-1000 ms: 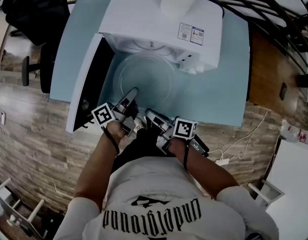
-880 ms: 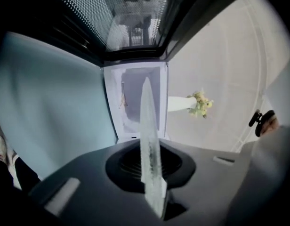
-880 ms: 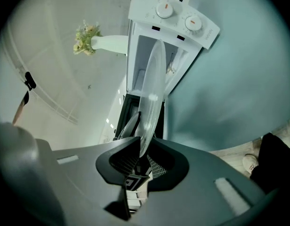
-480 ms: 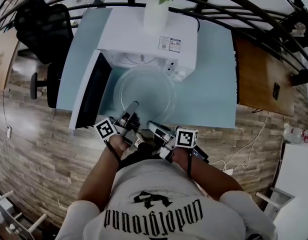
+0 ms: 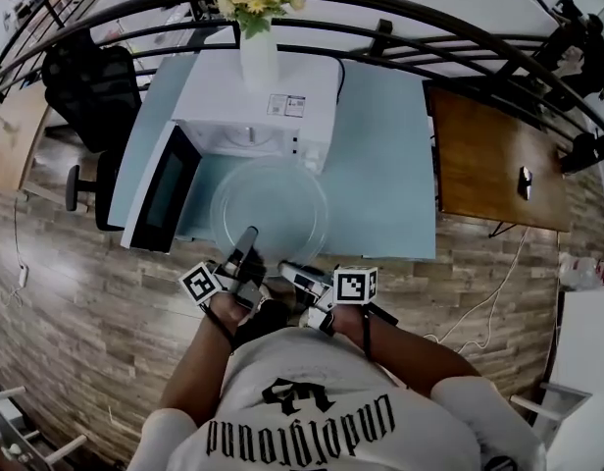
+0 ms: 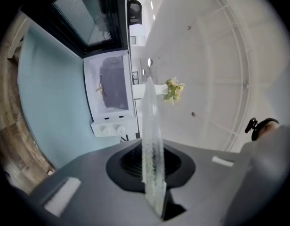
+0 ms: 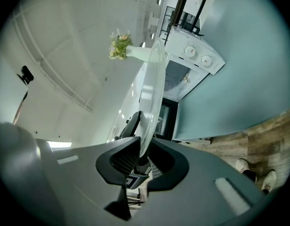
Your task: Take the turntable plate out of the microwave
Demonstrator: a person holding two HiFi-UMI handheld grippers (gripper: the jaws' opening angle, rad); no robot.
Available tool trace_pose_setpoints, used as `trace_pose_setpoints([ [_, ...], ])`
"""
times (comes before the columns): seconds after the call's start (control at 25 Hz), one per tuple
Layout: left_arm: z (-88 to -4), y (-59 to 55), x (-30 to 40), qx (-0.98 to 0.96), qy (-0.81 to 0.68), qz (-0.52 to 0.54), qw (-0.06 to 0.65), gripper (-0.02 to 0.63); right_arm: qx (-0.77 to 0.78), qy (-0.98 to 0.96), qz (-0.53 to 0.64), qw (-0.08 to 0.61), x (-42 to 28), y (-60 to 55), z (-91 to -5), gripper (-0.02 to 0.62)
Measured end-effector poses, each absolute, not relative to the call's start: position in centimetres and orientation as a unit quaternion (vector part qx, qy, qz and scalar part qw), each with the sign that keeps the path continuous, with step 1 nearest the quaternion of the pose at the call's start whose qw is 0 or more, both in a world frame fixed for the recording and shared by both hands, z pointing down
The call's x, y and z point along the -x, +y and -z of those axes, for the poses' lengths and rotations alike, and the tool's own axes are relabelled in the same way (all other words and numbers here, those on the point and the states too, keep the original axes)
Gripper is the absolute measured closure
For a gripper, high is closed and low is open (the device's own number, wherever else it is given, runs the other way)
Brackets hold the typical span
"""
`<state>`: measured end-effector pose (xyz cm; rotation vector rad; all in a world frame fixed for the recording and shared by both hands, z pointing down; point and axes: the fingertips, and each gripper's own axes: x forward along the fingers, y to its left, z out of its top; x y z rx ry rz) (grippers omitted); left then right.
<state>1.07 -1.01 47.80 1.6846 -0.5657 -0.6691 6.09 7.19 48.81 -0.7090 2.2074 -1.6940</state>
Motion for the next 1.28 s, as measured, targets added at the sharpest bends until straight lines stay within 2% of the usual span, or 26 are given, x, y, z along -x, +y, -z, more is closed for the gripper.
trace_pose_setpoints([
  [0.68,-45.3,10.0,-1.8,-0.728,-0.258,0.292,0.564,0.531,0.223,0.776,0.573,0.141,-7.5,18.0,-46.6,0.546],
  [0.96,-43.6,12.5,-0.8,-0.748,-0.225,0.281,0.557,0.531,0.238,0.786,0.552,0.144,-5.9,20.8,-45.2,0.546],
  [1.28,-42.2,16.9,4.1,-0.747,-0.201,0.281,0.568,0.531,0.253,0.789,0.540,0.146,-0.7,25.3,-43.9,0.546],
])
